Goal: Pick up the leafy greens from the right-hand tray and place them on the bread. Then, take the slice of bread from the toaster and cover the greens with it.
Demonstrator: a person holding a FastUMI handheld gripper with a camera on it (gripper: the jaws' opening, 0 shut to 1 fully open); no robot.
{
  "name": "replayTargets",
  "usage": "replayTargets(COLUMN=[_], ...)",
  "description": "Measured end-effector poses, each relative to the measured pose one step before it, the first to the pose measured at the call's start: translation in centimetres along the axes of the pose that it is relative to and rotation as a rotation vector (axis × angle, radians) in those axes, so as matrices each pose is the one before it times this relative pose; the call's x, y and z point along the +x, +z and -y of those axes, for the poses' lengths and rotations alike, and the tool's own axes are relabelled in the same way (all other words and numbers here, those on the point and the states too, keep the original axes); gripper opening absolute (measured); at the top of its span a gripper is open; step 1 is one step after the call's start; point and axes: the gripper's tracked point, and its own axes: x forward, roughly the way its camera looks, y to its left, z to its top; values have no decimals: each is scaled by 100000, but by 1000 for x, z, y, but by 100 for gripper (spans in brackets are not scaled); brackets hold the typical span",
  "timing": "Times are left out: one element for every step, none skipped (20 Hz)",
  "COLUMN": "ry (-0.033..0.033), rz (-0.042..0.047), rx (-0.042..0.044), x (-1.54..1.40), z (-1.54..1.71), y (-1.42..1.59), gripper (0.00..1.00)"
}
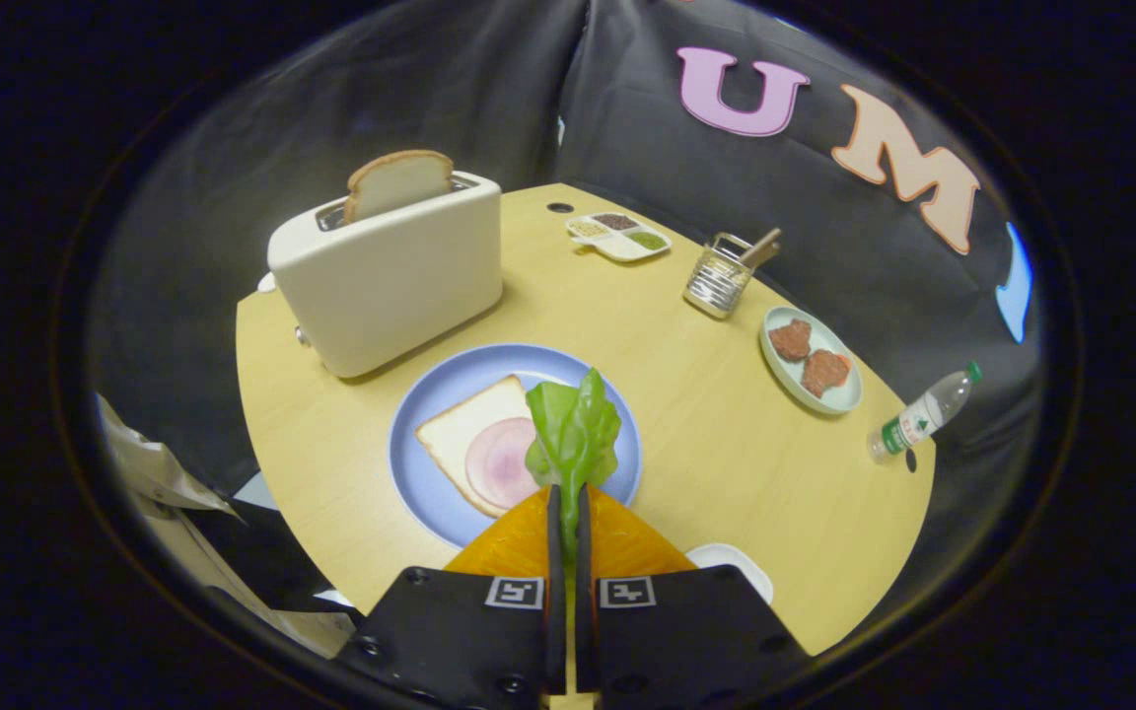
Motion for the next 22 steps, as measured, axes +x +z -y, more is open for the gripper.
replayTargets(ry=[850, 940, 930, 1017, 785, 471, 562, 648, 733, 613, 556, 566, 566, 489, 479, 509, 1317, 169, -474, 273, 933, 478], rz=[182, 115, 161, 108, -15, -162, -305, -23, -140, -169, -228, -172, -428, -326, -244, -88, -215, -167, -284, -611, -179, -120], rx=[-289, -165, -139, -100, -267, -436, -227, -157, -111, -211, -369, -374, -268, -169, -90, -82, -208, -476, -536, 78, 713, 409], x=[324, 252, 275, 309, 304, 310, 306, 311, 257, 264, 258, 223, 235, 269, 226, 206, 93, 333, 185, 260, 249, 10], z=[-541, -510, -505, -543, -492, -355, -399, -420, -386, -350, -295, -328, -273, -261, -165, -213, -307, -144, 169, 28, -278, -166], y=[433, 283, 386, 332, 257, 157, 181, 155, 138, 83, 136, 109, 77, 5, 36, 33, -116, 57, 35, -250, -16, 12], gripper=[7, 7, 7, 7, 7, 7, 7, 7, 7, 7, 7, 7, 7, 7, 7, 7, 7, 9, 11, 13, 16, 26])
